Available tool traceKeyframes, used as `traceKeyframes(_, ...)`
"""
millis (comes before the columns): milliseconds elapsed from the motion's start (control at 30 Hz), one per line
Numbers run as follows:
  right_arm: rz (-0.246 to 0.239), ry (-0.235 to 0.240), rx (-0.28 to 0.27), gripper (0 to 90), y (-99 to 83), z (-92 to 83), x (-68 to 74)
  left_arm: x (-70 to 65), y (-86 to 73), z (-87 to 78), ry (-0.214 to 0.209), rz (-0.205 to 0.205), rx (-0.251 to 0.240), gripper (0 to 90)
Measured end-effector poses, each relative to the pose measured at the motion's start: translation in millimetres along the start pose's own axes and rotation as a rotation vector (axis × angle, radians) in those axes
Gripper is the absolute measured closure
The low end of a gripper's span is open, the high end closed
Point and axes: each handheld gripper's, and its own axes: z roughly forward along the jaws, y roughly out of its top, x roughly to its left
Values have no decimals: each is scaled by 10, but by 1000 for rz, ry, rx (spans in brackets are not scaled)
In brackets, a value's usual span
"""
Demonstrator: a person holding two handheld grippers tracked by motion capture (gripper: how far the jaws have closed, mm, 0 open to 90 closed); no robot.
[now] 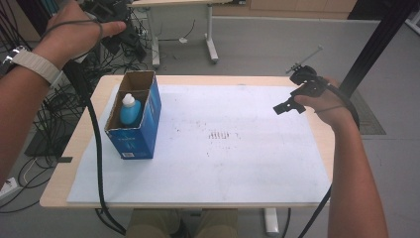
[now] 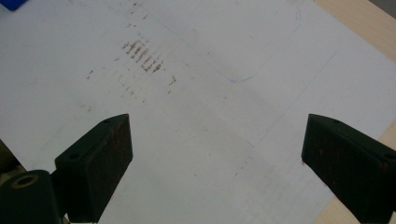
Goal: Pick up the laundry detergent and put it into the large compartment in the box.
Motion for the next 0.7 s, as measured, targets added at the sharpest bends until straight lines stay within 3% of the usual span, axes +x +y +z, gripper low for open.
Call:
traceKeyframes(233, -5, -5, 7, 86, 73, -35, 11, -124, 170, -6, -10, 152, 2, 126)
traceKeyframes(333, -8, -9, 9, 88, 98, -52, 20, -149, 274, 24, -25, 203, 28, 132)
traceKeyframes(500, -12, -7, 12, 88, 138, -66, 42, -214, 397, 134, -59, 311, 58, 129)
traceKeyframes(700, -21, -6, 20, 89, 193, -70, 78, -386, 502, 281, -54, 439, 93, 125)
